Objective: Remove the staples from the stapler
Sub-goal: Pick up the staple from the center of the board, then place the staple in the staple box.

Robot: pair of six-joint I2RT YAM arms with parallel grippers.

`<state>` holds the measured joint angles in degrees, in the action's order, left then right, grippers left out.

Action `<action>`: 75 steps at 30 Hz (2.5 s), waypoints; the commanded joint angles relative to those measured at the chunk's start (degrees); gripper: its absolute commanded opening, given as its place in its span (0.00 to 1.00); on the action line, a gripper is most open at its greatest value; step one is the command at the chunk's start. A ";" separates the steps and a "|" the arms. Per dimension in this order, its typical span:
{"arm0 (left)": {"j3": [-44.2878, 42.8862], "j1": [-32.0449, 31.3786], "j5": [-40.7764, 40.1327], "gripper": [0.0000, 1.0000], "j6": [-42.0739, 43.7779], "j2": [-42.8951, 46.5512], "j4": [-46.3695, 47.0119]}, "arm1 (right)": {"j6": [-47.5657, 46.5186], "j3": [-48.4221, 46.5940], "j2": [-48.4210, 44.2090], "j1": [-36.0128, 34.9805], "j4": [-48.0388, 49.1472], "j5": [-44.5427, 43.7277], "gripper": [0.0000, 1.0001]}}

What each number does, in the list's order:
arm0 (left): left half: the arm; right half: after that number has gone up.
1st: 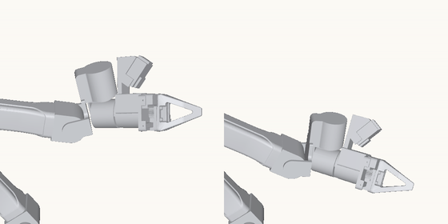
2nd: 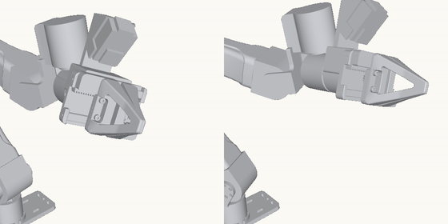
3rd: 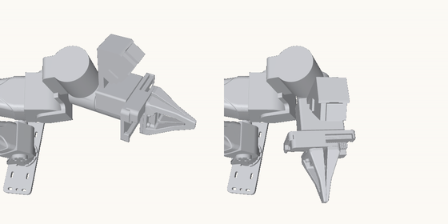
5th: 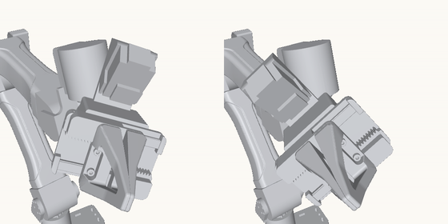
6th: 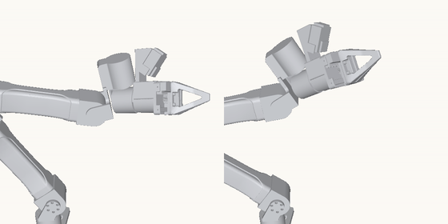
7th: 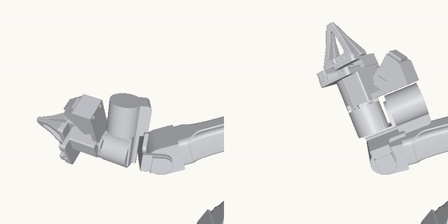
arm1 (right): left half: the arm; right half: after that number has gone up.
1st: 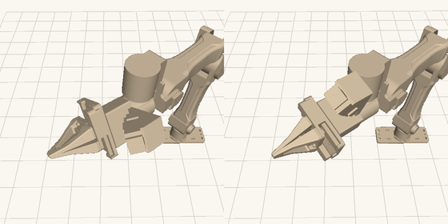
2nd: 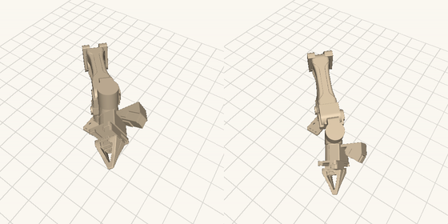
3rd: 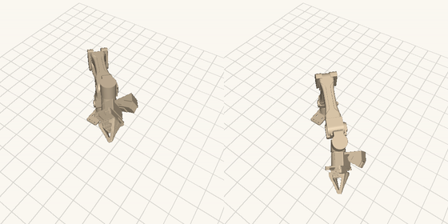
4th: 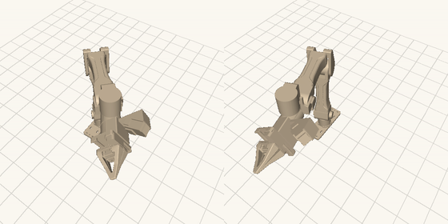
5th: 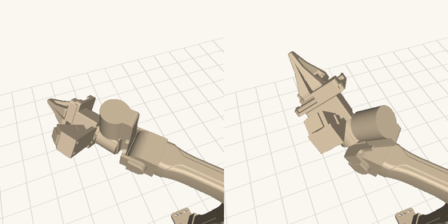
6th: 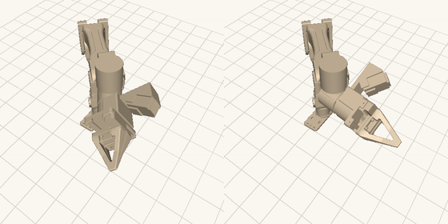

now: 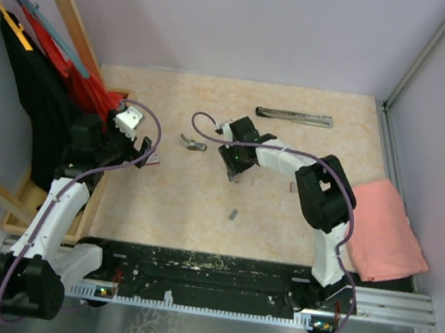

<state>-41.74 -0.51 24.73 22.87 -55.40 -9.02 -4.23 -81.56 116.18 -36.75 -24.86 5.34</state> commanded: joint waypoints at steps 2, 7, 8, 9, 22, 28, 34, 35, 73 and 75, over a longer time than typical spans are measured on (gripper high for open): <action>-0.47 0.34 1.02 0.99 -0.42 -0.24 0.92 | -1.10 -1.19 1.68 -1.44 0.31 0.02 0.37; -0.53 0.34 1.02 0.99 -0.46 -0.24 0.90 | -1.81 -1.41 2.19 -1.88 -0.08 -0.13 0.28; -0.54 0.36 1.02 0.99 -0.47 -0.26 0.93 | -1.83 -1.44 2.22 -1.93 -0.12 -0.12 0.27; -0.54 0.35 1.02 0.99 -0.51 -0.26 0.93 | -1.90 -1.46 2.28 -1.92 -0.15 -0.10 0.25; -0.54 0.41 1.11 0.99 -0.46 -0.36 0.93 | -3.84 -2.71 1.09 -1.81 -0.28 -1.21 0.00; -0.47 0.45 1.14 0.99 -0.46 -0.28 0.92 | -4.39 -4.49 -1.43 -0.12 -0.01 -1.23 0.00; -0.49 0.43 1.37 0.99 -0.46 -0.33 1.01 | -3.60 -3.30 -7.03 3.30 1.25 -1.19 0.00; -0.46 0.50 1.33 0.99 -0.46 -0.33 0.97 | -3.59 -2.39 -8.29 3.86 2.05 -1.20 0.00; -0.88 0.92 2.00 0.99 -0.42 -0.24 0.60 | 15.20 26.23 -30.72 21.12 11.08 -16.47 0.00; -0.86 0.95 1.95 0.99 -0.43 -0.24 0.56 | 15.24 26.64 -30.07 21.52 11.14 -15.88 0.00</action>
<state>-41.74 -0.10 25.61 22.76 -55.83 -9.02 9.26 -55.77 87.39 -16.32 -16.97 -9.82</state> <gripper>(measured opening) 0.994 0.004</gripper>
